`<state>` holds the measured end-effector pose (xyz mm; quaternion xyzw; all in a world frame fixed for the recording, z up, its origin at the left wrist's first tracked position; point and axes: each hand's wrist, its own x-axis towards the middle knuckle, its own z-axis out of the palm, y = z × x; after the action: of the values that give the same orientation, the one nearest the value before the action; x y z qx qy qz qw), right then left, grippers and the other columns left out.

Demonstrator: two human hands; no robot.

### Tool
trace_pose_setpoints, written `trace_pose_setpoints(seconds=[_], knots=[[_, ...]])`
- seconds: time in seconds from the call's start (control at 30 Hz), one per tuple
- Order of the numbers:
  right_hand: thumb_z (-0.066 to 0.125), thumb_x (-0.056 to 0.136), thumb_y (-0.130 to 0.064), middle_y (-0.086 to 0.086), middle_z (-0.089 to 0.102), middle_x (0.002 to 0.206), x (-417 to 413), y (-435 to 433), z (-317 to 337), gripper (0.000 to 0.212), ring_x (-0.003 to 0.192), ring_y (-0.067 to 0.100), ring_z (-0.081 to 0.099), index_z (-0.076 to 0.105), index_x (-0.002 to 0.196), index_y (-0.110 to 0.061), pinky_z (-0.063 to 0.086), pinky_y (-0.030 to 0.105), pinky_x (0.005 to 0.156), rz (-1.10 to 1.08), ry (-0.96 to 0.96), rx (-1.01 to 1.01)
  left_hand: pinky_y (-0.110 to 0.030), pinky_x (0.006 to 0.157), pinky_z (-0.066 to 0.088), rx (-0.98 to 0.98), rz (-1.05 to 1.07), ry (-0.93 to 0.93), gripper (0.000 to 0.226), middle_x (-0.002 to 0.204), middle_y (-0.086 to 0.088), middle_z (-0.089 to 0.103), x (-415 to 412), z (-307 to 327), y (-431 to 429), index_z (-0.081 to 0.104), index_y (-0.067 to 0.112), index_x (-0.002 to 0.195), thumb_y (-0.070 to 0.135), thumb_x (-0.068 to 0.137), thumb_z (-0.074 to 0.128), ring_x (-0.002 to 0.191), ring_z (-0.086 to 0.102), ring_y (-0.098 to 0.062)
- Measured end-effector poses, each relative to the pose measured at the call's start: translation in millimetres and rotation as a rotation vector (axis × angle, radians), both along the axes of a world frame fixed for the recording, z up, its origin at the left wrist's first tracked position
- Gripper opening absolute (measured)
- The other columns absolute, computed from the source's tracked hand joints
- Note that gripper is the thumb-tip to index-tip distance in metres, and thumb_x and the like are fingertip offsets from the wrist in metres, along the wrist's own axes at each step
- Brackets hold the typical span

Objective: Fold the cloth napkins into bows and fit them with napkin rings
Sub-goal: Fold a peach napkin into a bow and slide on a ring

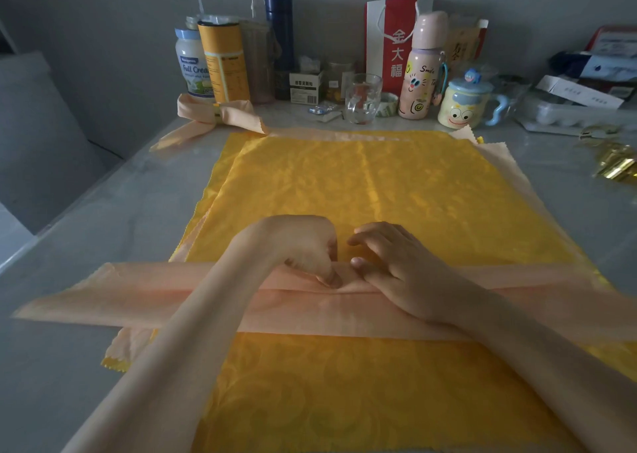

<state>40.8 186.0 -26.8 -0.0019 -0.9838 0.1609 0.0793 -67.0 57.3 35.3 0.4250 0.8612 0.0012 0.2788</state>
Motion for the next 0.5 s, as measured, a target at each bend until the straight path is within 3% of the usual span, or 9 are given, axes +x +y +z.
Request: trace_pose_setpoints(seconds=[0.07, 0.13, 0.27, 0.4, 0.5], knots=[[0.039, 0.090, -0.051, -0.007, 0.052, 0.117, 5, 4, 11, 0.045, 0.109, 0.005, 0.042, 0.059, 0.115, -0.019, 0.027, 0.012, 0.097, 0.000, -0.001, -0.055, -0.022, 0.059, 0.039, 0.033, 0.002, 0.007, 0.037, 0.106, 0.004, 0.055, -1, -1, 1, 0.059, 0.019, 0.118, 0.037, 0.086, 0.064, 0.093, 0.054, -0.017], [0.050, 0.093, -0.037, -0.014, 0.052, 0.105, 12, 12, 24, 0.021, 0.097, -0.003, 0.045, 0.061, 0.108, -0.026, 0.034, 0.011, 0.086, -0.036, -0.104, -0.120, -0.023, 0.061, 0.039, 0.056, 0.016, 0.010, 0.035, 0.114, 0.002, 0.055, -2, -3, 3, 0.058, 0.019, 0.120, 0.034, 0.088, 0.062, 0.096, 0.053, -0.018], [0.057, 0.089, -0.036, -0.018, 0.053, 0.097, 19, 29, 37, 0.010, 0.087, -0.004, 0.050, 0.060, 0.098, -0.033, 0.038, 0.008, 0.073, -0.110, -0.205, -0.212, -0.026, 0.075, 0.042, 0.141, 0.051, 0.038, 0.035, 0.125, -0.001, 0.054, -7, -7, 3, 0.057, 0.018, 0.121, 0.032, 0.089, 0.061, 0.107, 0.053, -0.022], [0.059, 0.087, -0.026, -0.018, 0.056, 0.091, 21, 31, 40, 0.008, 0.082, -0.003, 0.052, 0.061, 0.094, -0.028, 0.040, 0.005, 0.071, -0.173, -0.207, -0.196, -0.026, 0.080, 0.041, 0.260, 0.058, 0.078, 0.032, 0.128, -0.005, 0.054, -6, -11, 5, 0.056, 0.012, 0.122, 0.025, 0.092, 0.058, 0.113, 0.052, -0.022], [0.057, 0.084, -0.018, -0.013, 0.056, 0.086, 19, 31, 37, 0.008, 0.079, 0.003, 0.053, 0.061, 0.089, -0.023, 0.039, 0.014, 0.070, -0.218, -0.142, -0.169, -0.024, 0.084, 0.040, 0.318, 0.056, 0.102, 0.031, 0.129, -0.004, 0.054, -5, -15, 9, 0.055, 0.011, 0.122, 0.019, 0.092, 0.056, 0.117, 0.050, -0.020]])
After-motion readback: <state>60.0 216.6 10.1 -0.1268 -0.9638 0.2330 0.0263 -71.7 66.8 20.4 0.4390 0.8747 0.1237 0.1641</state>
